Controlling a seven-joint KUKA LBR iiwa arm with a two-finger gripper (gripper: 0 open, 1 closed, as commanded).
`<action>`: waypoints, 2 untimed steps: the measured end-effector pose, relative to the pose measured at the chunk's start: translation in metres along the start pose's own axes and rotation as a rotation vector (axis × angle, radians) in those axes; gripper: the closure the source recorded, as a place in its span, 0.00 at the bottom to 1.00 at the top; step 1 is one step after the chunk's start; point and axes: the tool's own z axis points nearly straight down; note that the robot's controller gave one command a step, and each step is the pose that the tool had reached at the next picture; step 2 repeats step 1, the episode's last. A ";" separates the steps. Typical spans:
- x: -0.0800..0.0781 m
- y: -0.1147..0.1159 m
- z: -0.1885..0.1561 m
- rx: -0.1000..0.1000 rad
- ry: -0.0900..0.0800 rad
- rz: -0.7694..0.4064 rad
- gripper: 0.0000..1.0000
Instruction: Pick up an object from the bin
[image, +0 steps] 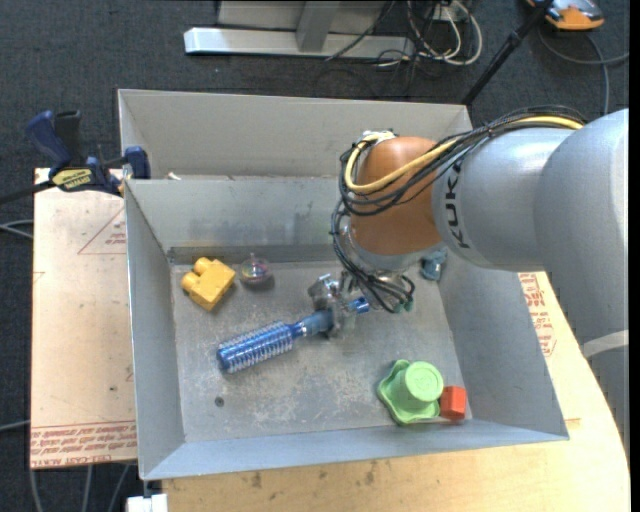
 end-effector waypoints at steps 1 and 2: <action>-0.025 -0.022 -0.168 0.004 -0.007 -0.241 1.00; -0.025 -0.022 -0.168 0.004 -0.007 -0.241 1.00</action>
Offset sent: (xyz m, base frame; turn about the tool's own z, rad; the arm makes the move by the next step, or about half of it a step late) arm 0.0287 -0.0118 0.1647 -0.2436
